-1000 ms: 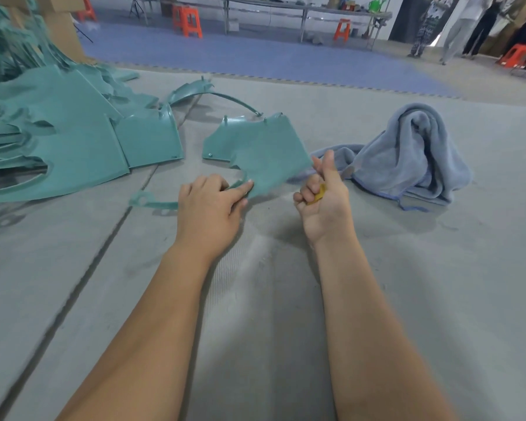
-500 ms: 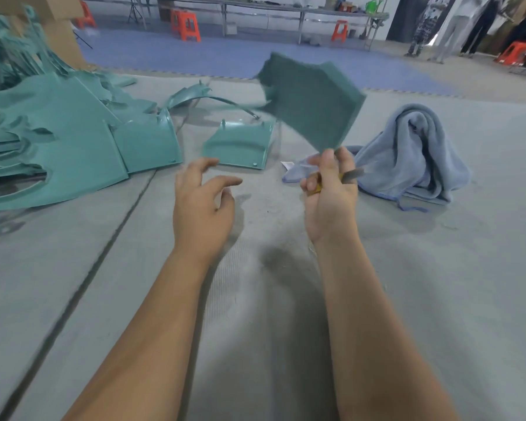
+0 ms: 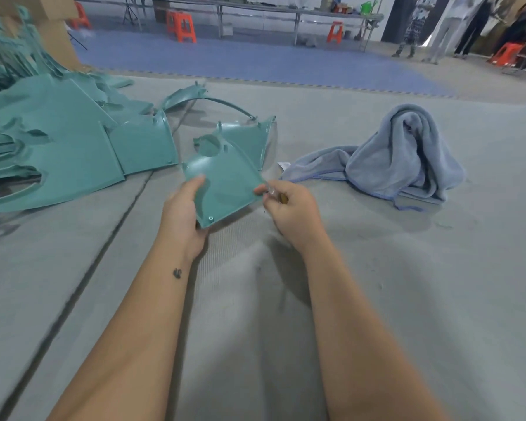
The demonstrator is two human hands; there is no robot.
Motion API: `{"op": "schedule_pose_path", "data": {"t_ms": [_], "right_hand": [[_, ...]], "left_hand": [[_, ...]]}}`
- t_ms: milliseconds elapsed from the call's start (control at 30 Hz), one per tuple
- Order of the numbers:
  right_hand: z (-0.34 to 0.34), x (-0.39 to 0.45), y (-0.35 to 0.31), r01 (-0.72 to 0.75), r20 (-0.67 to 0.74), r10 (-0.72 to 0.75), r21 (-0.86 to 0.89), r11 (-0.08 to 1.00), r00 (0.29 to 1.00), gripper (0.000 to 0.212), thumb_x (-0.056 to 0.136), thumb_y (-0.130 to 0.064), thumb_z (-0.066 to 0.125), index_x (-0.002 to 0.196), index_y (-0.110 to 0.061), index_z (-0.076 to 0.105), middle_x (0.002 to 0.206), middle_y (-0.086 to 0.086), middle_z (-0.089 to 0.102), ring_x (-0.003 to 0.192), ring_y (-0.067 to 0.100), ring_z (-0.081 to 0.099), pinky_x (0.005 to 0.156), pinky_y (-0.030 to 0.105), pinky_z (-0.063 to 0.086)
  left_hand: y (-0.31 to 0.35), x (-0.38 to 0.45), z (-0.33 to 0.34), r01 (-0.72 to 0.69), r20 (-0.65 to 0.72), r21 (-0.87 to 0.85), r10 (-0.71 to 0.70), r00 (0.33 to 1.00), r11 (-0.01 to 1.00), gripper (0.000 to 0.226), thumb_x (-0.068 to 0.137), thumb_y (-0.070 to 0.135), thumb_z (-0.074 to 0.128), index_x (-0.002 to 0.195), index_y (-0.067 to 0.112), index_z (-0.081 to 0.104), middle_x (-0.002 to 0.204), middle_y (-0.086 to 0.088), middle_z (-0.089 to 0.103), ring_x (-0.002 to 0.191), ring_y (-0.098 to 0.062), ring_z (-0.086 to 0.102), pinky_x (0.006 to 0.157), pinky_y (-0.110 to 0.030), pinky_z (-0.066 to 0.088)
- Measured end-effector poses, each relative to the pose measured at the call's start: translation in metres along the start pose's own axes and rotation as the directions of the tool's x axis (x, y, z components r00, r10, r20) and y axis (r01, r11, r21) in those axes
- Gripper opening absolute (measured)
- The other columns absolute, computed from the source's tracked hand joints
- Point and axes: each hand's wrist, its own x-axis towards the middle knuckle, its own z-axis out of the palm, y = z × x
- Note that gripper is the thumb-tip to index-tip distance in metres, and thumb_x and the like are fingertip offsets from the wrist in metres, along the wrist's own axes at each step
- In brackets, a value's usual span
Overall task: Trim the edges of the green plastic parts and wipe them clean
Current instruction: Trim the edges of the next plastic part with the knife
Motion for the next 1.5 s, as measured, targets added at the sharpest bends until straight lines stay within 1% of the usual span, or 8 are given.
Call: {"op": "schedule_pose_path", "data": {"t_ms": [167, 333, 567, 700, 967, 1200, 1400, 1500], "right_hand": [[0.001, 0.000, -0.009, -0.051, -0.177, 0.054, 0.023, 0.998, 0.983, 0.006, 0.084, -0.034, 0.060, 0.082, -0.031, 0.064, 0.054, -0.012, 0.049, 0.054, 0.009, 0.045, 0.057, 0.030, 0.043], [0.005, -0.006, -0.025, 0.009, -0.233, 0.030, 0.162, 0.987, 0.972, 0.042, 0.064, -0.060, 0.072, 0.090, -0.035, 0.050, 0.055, -0.021, 0.045, 0.051, 0.000, 0.043, 0.053, 0.017, 0.037], [0.012, -0.003, -0.025, -0.054, -0.135, 0.098, 0.296, 0.954, 0.986, 0.016, 0.087, -0.053, 0.047, 0.085, -0.038, 0.052, 0.088, -0.017, 0.051, 0.088, 0.004, 0.051, 0.087, 0.033, 0.046], [0.011, -0.002, -0.020, -0.055, -0.209, 0.070, 0.075, 0.996, 0.975, 0.026, 0.098, -0.029, 0.049, 0.073, -0.035, 0.049, 0.086, -0.012, 0.047, 0.075, -0.010, 0.045, 0.067, 0.012, 0.034], [0.015, -0.003, -0.022, -0.116, -0.181, 0.140, 0.134, 0.984, 0.974, 0.032, 0.099, -0.028, 0.050, 0.071, -0.044, 0.051, 0.054, -0.006, 0.059, 0.045, 0.010, 0.043, 0.051, 0.028, 0.039], [0.017, -0.006, -0.021, -0.151, -0.170, 0.179, 0.162, 0.975, 0.969, 0.046, 0.102, -0.034, 0.038, 0.079, 0.001, 0.057, 0.061, -0.005, 0.048, 0.056, 0.007, 0.040, 0.061, 0.031, 0.035], [0.016, 0.000, -0.020, -0.139, -0.237, 0.141, 0.026, 0.990, 0.961, 0.014, 0.097, -0.020, 0.052, 0.092, -0.022, 0.065, 0.093, -0.001, 0.059, 0.091, 0.015, 0.054, 0.083, 0.030, 0.042], [0.011, -0.001, -0.019, -0.112, -0.290, 0.141, 0.116, 0.987, 0.946, 0.024, 0.099, -0.018, 0.048, 0.078, -0.030, 0.050, 0.071, -0.008, 0.052, 0.064, 0.001, 0.045, 0.063, 0.018, 0.037]], "left_hand": [[-0.006, -0.001, 0.001, -0.039, 0.170, 0.262, -0.006, 0.985, 0.964, 0.027, 0.092, -0.007, 0.048, 0.099, 0.013, 0.065, 0.083, 0.002, 0.076, 0.073, -0.013, 0.072, 0.060, -0.023, 0.057], [-0.007, -0.002, 0.001, -0.102, 0.194, 0.159, 0.070, 0.979, 0.982, 0.025, 0.097, -0.001, 0.048, 0.106, 0.013, 0.066, 0.092, 0.000, 0.076, 0.084, -0.017, 0.072, 0.068, -0.028, 0.058], [-0.004, 0.006, -0.005, 0.010, 0.128, -0.131, 0.007, 0.992, 0.991, 0.027, 0.102, 0.011, 0.042, 0.116, 0.026, 0.059, 0.118, -0.003, 0.069, 0.099, -0.030, 0.070, 0.067, -0.054, 0.058], [-0.005, 0.008, -0.007, 0.013, 0.176, -0.133, 0.010, 0.984, 0.991, 0.049, 0.094, -0.012, 0.037, 0.119, 0.025, 0.057, 0.117, -0.006, 0.069, 0.099, -0.031, 0.069, 0.074, -0.051, 0.059], [-0.011, 0.012, -0.001, -0.053, 0.115, 0.021, 0.050, 0.992, 0.998, 0.042, 0.096, -0.010, 0.039, 0.122, 0.018, 0.056, 0.111, -0.003, 0.069, 0.096, -0.021, 0.069, 0.073, -0.035, 0.059], [-0.020, 0.012, 0.016, -0.174, 0.013, 0.199, 0.175, 0.984, 0.964, 0.032, 0.095, -0.004, 0.047, 0.101, 0.024, 0.059, 0.099, 0.003, 0.068, 0.095, -0.020, 0.065, 0.085, -0.032, 0.054], [-0.022, 0.012, 0.012, -0.186, -0.021, 0.075, 0.188, 0.982, 0.980, 0.026, 0.095, -0.001, 0.050, 0.104, 0.020, 0.062, 0.096, 0.002, 0.072, 0.087, -0.016, 0.070, 0.081, -0.034, 0.057], [-0.018, 0.014, 0.012, -0.141, -0.027, -0.015, 0.141, 0.990, 0.990, 0.021, 0.097, 0.007, 0.053, 0.101, 0.024, 0.065, 0.093, 0.005, 0.074, 0.084, -0.015, 0.072, 0.069, -0.035, 0.059]]}}
